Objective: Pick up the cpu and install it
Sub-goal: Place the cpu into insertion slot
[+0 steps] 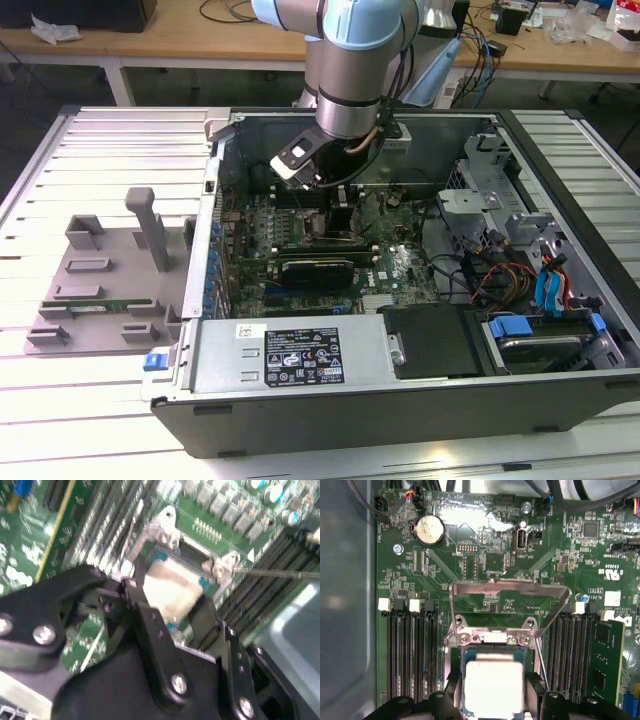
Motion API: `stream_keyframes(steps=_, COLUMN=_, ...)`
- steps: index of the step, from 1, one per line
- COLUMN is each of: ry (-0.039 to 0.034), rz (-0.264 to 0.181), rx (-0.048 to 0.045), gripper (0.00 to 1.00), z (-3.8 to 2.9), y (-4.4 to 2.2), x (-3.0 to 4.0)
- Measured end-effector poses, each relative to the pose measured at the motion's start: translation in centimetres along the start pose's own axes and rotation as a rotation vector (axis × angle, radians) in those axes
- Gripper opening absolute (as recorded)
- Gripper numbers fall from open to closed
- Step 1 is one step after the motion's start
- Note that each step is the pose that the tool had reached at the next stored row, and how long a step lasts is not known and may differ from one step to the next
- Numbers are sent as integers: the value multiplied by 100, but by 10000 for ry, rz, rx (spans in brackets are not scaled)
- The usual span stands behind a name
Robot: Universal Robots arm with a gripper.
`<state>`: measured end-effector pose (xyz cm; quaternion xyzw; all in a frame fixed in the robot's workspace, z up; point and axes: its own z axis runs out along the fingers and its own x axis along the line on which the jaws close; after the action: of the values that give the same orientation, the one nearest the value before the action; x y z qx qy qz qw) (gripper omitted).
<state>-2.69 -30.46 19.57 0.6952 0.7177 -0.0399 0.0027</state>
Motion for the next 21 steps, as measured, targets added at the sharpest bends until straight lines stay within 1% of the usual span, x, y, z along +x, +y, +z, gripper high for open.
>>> stream_keyframes(steps=4, ry=-4, rz=1, rx=2, gripper=62, z=-4, y=0, x=-1)
stream_keyframes(steps=5, ry=-4, rz=1, rx=2, gripper=62, z=-36, y=-2, x=-3)
stream_keyframes(steps=6, ry=-4, rz=1, rx=2, gripper=62, z=-92, y=-5, x=-6)
stream_keyframes(steps=7, ry=-5, rz=0, rx=3, gripper=62, z=-116, y=-6, x=-8)
stream_keyframes(steps=8, ry=4, rz=0, rx=-1, gripper=60, z=-115, y=-6, x=-7)
stream_keyframes(steps=10, ry=6, rz=-1, rx=2, gripper=60, z=-117, y=-6, x=-8)
stream_keyframes(steps=11, ry=12, rz=-1, rx=1, gripper=53, z=-117, y=-6, x=-8)
stream_keyframes(steps=12, ry=13, rz=-1, rx=2, gripper=35, z=-118, y=-6, x=-8)
stream_keyframes(steps=13, ry=17, rz=-1, rx=2, gripper=35, z=-118, y=-7, x=-9)
stream_keyframes(steps=15, ry=38, rz=-3, rx=1, gripper=11, z=-110, y=-7, x=-22)
stream_keyframes(steps=16, ry=46, rz=-3, rx=5, gripper=11, z=-88, y=-7, x=-33)
stream_keyframes(steps=17, ry=59, rz=-2, rx=6, gripper=11, z=-80, y=14, x=-36)
stream_keyframes(steps=19, ry=63, rz=-6, rx=33, gripper=11, z=-82, y=82, x=-39)
stream_keyframes(steps=20, ry=62, rz=-7, rx=35, gripper=11, z=-84, y=94, x=-39)
stream_keyframes(steps=21, ry=76, rz=-5, rx=28, gripper=11, z=-130, y=94, x=-39)
